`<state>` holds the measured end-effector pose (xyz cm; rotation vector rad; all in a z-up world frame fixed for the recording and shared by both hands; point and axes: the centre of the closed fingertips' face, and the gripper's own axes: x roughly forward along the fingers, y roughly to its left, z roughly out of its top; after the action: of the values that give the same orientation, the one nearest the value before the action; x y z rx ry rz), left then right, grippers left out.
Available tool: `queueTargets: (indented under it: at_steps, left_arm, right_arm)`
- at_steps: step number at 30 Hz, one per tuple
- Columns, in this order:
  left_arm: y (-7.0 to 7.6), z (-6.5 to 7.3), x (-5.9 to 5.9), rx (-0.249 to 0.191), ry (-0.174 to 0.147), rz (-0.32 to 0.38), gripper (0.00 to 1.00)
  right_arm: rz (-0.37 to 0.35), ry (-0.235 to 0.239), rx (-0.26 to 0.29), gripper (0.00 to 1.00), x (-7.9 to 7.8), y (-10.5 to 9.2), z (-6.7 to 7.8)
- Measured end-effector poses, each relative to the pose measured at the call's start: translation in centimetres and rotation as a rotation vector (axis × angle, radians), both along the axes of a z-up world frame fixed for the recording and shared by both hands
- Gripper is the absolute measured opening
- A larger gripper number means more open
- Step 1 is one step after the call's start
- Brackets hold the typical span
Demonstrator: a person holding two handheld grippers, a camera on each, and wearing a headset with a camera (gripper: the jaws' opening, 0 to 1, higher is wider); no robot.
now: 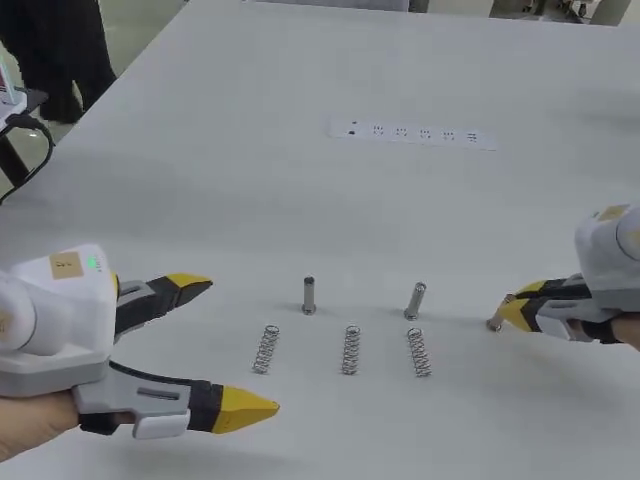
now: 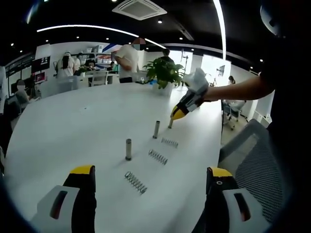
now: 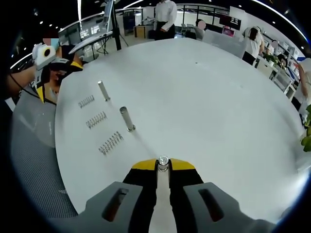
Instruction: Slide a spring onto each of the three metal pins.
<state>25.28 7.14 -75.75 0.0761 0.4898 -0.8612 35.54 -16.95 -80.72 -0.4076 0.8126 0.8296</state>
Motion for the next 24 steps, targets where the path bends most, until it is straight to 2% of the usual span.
queueTargets:
  at_steps: [8, 24]
  left_arm:
    - [0.00, 0.31, 0.30, -0.018, -0.014, 0.017, 0.98]
    - [0.07, 0.70, 0.77, -0.031, -0.022, 0.032, 0.97]
  right_arm:
    - [0.001, 0.009, 0.001, 0.11, -0.07, -0.01, -0.05]
    - [-0.012, -0.003, 0.020, 0.17, -0.13, -0.18, 0.46]
